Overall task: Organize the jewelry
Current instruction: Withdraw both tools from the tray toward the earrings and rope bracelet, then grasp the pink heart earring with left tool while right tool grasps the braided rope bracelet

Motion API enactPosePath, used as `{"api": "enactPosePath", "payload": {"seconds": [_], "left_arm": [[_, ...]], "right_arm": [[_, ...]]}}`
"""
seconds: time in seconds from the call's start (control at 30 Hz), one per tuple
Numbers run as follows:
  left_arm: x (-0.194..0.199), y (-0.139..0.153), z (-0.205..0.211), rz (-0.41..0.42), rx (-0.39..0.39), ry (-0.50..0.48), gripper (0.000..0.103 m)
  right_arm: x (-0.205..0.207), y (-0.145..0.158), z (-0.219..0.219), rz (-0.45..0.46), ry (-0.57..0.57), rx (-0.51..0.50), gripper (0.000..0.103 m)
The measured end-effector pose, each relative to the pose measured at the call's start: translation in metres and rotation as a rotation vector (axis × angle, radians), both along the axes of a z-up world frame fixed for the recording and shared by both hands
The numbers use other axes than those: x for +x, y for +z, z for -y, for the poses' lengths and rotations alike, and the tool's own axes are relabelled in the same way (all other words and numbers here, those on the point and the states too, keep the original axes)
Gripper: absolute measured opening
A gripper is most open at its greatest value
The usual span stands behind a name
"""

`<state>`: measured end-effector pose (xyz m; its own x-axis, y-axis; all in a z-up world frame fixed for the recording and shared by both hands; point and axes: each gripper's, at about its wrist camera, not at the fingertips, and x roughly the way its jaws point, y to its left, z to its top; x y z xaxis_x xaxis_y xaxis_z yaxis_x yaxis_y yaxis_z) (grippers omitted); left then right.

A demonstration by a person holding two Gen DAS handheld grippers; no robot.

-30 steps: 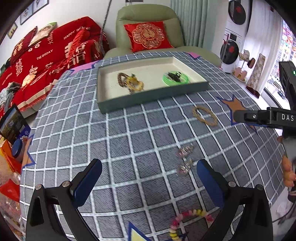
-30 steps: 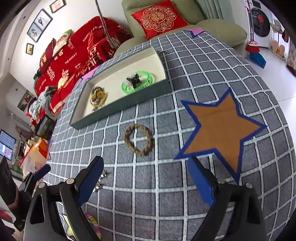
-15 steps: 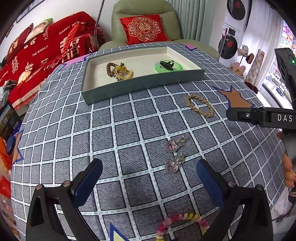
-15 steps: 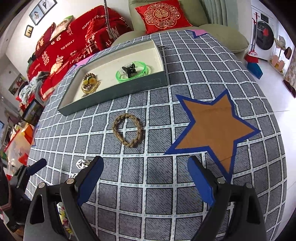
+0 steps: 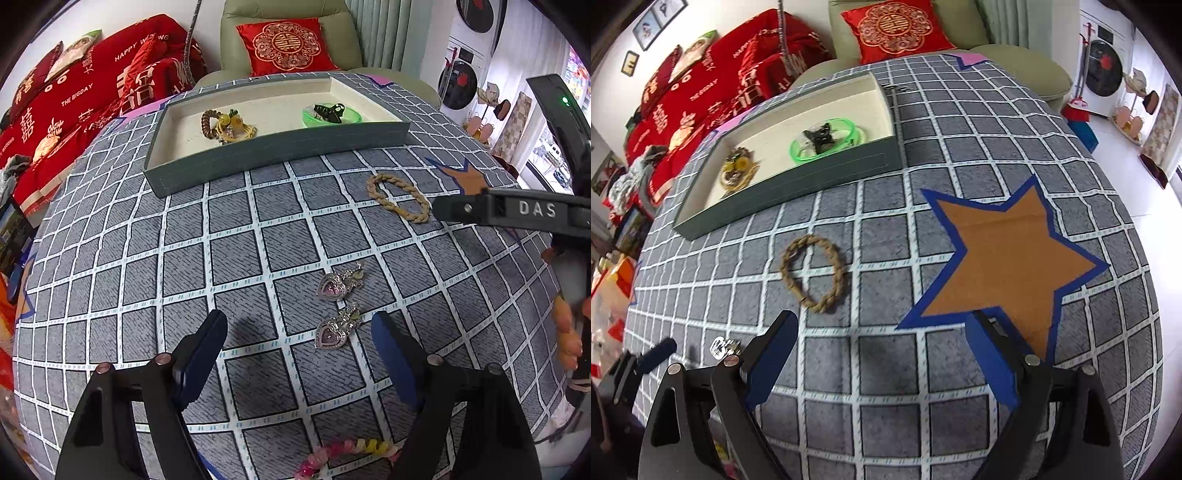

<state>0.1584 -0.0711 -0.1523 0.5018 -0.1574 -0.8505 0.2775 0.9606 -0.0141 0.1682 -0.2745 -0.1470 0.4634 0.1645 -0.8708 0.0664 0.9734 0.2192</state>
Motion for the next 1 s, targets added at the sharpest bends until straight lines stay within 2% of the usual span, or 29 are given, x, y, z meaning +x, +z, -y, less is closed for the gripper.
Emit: {"api": "enactPosePath", "payload": {"seconds": [0.07,0.17,0.4,0.53,0.57,0.6,0.63,0.67,0.7,0.8,0.87,0.9,1.0], "left_arm": [[0.001,-0.002,0.001,-0.009,-0.002,-0.002,0.082],[0.0,-0.006,0.001,-0.012,0.005,-0.004,0.082],[-0.003,-0.006,0.006,0.003,0.01,-0.033,0.07],[-0.005,-0.004,0.009,0.007,0.007,-0.047,0.059],[-0.005,-0.004,0.01,0.007,0.005,-0.052,0.051],[-0.005,-0.003,0.011,0.008,0.005,-0.056,0.047],[-0.005,-0.003,0.012,0.006,0.005,-0.058,0.047],[-0.005,-0.003,0.012,0.007,0.002,-0.06,0.036],[-0.005,-0.003,0.011,0.008,-0.002,-0.061,0.029],[-0.004,-0.002,0.007,-0.002,-0.03,-0.054,0.029],[-0.004,-0.002,0.003,-0.009,-0.05,-0.044,0.029],[-0.004,-0.001,0.001,-0.01,-0.057,-0.04,0.029],[-0.005,0.002,-0.004,-0.006,-0.075,-0.031,0.029]], "right_arm": [[0.005,-0.002,-0.003,-0.002,0.005,-0.015,0.093],[0.012,-0.004,-0.01,0.003,0.02,-0.056,0.093],[0.02,-0.006,-0.034,0.025,0.093,-0.162,0.089],[0.021,-0.004,-0.052,0.039,0.155,-0.222,0.073],[0.021,-0.003,-0.055,0.045,0.166,-0.214,0.066],[0.021,-0.002,-0.056,0.044,0.168,-0.215,0.063],[0.021,-0.002,-0.058,0.043,0.171,-0.215,0.058],[0.021,-0.001,-0.059,0.042,0.176,-0.215,0.054],[0.022,-0.001,-0.06,0.041,0.179,-0.215,0.051],[0.021,0.0,-0.064,0.041,0.188,-0.219,0.036],[0.019,0.001,-0.066,0.043,0.195,-0.227,0.016],[0.019,0.002,-0.068,0.044,0.195,-0.229,0.011],[0.017,0.002,-0.065,0.054,0.185,-0.226,0.011]]}}
